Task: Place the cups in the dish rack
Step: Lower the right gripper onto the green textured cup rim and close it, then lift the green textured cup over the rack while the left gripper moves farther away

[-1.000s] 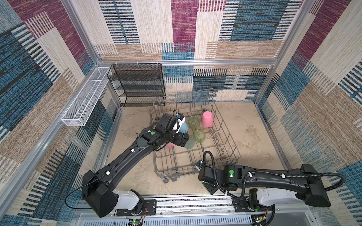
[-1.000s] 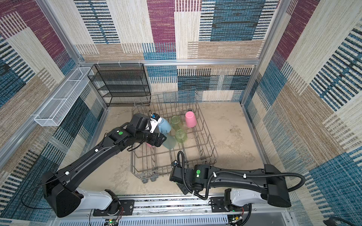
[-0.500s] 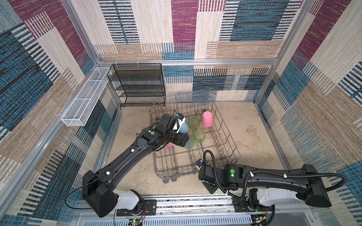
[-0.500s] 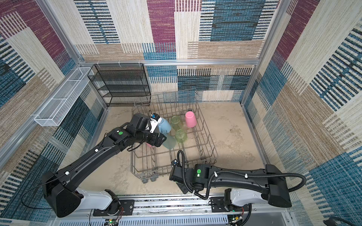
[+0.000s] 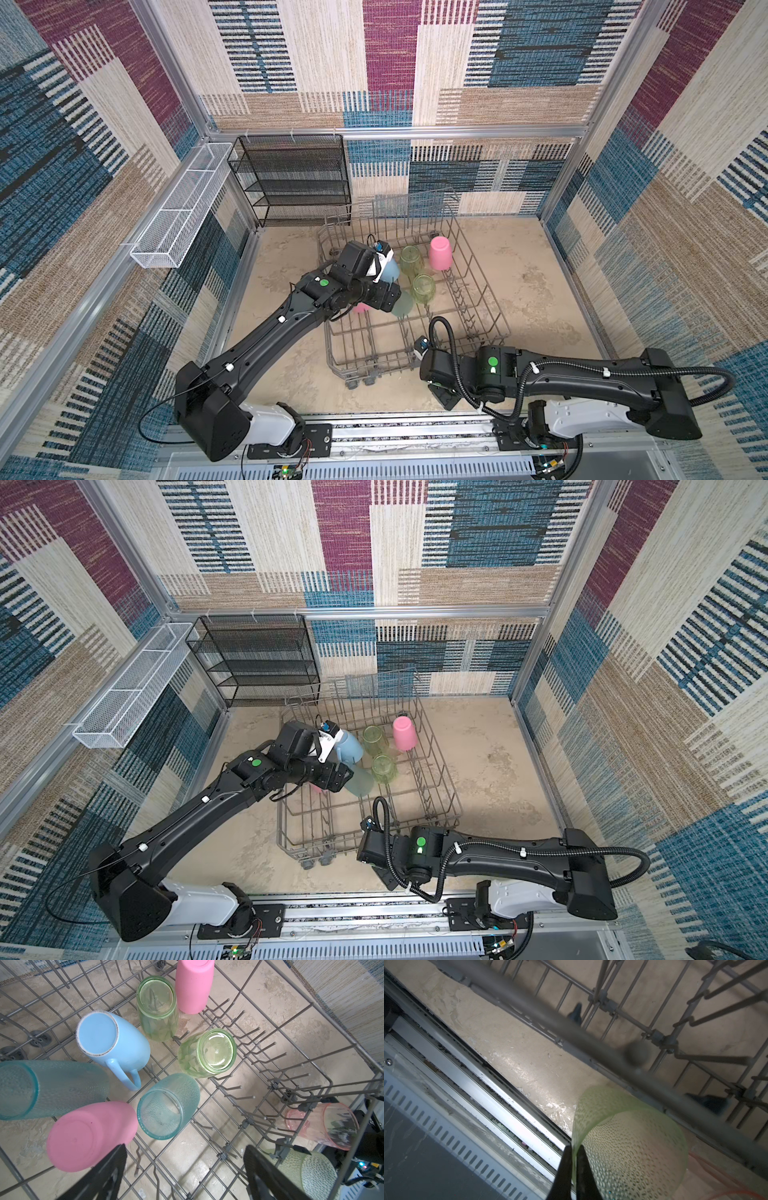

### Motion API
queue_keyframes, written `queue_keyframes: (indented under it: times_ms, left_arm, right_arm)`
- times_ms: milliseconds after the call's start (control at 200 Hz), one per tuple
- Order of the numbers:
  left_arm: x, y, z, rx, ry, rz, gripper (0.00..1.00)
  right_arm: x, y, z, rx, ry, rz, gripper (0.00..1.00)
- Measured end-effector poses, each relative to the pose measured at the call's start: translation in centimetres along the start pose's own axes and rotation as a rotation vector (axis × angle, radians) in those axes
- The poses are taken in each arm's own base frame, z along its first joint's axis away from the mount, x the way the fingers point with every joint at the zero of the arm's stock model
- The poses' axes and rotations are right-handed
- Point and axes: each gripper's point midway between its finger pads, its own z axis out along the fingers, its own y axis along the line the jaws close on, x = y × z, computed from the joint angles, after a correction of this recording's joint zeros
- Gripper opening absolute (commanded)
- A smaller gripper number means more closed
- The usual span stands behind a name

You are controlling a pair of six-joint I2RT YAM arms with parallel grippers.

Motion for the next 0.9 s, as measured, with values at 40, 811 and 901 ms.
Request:
queue_keyframes:
  times_ms: [40,811,901]
  left_arm:
    - [0.0,0.0,0.0,-0.002,0.000,0.000,0.91]
    - [0.0,0.3,0.0,-0.007,-0.001,-0.005,0.91]
    - [0.0,0.3,0.0,-0.007,-0.001,-0.005,0.91]
  right_arm:
    - [-0.1,0.0,-0.1,-0.001,-0.001,-0.002,0.00]
    - [-2.5,1.2,-5.3,-0.047,-0.004,-0.067,0.00]
    - [-2.9,1.3,-6.0,-0.051,-0.008,-0.073,0.00]
